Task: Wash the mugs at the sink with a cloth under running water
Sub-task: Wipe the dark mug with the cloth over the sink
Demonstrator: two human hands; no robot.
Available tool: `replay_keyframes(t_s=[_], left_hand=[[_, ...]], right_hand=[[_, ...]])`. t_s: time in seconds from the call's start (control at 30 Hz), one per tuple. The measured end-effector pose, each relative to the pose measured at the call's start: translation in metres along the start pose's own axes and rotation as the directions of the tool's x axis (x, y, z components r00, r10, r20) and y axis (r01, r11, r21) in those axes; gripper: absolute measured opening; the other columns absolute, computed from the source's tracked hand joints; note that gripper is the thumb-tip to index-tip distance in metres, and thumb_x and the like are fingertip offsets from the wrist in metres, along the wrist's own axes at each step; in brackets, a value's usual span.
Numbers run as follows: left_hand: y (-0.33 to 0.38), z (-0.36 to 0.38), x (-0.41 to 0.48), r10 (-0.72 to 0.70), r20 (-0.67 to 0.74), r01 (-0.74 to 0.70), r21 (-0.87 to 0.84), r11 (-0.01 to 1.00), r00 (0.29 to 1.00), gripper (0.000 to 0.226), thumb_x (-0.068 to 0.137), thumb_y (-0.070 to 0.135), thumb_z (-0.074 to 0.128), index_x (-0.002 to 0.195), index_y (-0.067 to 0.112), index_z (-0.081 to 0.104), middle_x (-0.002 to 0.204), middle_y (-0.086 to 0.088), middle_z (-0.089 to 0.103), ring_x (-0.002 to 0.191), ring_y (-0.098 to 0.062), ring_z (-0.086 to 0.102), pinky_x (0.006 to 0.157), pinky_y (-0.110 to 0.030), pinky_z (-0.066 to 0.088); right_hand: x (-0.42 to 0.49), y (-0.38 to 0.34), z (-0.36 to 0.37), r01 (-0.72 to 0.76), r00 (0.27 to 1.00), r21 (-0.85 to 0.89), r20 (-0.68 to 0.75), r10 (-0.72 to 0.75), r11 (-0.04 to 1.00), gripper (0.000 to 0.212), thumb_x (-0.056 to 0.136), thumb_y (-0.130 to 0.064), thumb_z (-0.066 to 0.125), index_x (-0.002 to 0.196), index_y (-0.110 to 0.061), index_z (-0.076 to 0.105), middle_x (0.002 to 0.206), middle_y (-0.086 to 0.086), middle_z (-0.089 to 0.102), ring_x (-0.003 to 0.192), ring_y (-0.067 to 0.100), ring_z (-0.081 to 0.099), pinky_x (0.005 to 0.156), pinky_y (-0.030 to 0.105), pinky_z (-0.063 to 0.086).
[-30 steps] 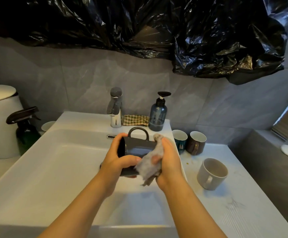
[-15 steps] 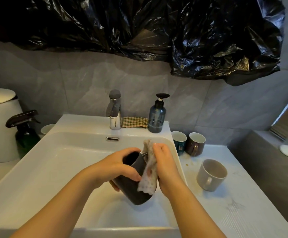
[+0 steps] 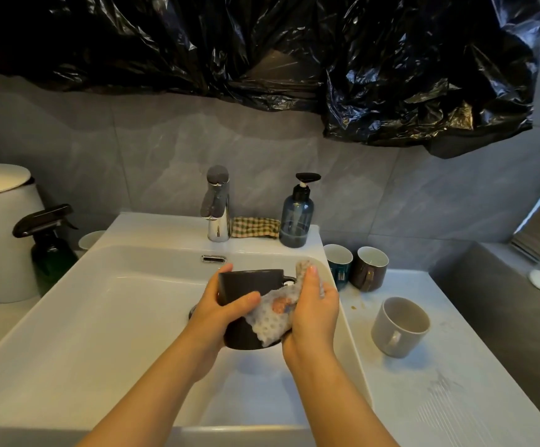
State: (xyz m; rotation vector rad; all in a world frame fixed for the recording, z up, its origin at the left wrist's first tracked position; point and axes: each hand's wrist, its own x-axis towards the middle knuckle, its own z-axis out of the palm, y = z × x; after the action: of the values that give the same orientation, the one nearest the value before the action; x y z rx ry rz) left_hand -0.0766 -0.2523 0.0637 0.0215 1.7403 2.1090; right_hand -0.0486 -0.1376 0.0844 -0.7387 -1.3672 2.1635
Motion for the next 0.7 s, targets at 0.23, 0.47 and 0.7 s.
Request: replay_keyframes(t_s=[0.23, 0.47, 0.7], left_hand=[[-0.024, -0.017, 0.003, -0.122, 0.236, 0.200, -0.346, 0.916, 0.964, 0.099, 0.032, 0.032, 0.095, 0.120, 0.009, 0.058, 0.117, -0.017, 0.066, 0.101, -0.030, 0.066, 0.077, -0.038, 0.057], [-0.023, -0.013, 0.014, -0.291, 0.149, 0.323, -0.553, 0.768, 0.945, 0.060, 0.065, 0.036, 0.064, 0.116, 0.004, 0.060, 0.113, -0.021, 0.066, 0.102, -0.036, 0.061, 0.077, -0.051, 0.056], [-0.027, -0.037, 0.017, -0.238, 0.176, 0.295, -0.495, 0.818, 0.955, 0.065, 0.059, 0.031, 0.073, 0.117, 0.009, 0.055, 0.098, -0.021, 0.068, 0.084, -0.040, 0.065, 0.070, -0.061, 0.054]], right_hand=[[0.004, 0.011, -0.008, -0.129, 0.987, 0.213, -0.068, 0.147, 0.968, 0.023, 0.095, -0.039, 0.047, 0.097, -0.018, 0.056, 0.086, 0.005, 0.065, 0.077, 0.019, 0.065, 0.064, 0.036, 0.054], [0.011, 0.026, -0.010, -0.199, 0.980, 0.111, 0.014, 0.198, 0.974, 0.025, 0.098, -0.034, 0.045, 0.095, -0.014, 0.059, 0.087, 0.011, 0.067, 0.081, 0.024, 0.066, 0.071, 0.039, 0.056], [0.034, 0.007, -0.024, -0.211, 0.974, 0.184, -0.039, 0.221, 0.960, 0.020, 0.099, -0.028, 0.045, 0.099, -0.015, 0.060, 0.092, 0.005, 0.065, 0.080, 0.018, 0.062, 0.072, 0.034, 0.050]])
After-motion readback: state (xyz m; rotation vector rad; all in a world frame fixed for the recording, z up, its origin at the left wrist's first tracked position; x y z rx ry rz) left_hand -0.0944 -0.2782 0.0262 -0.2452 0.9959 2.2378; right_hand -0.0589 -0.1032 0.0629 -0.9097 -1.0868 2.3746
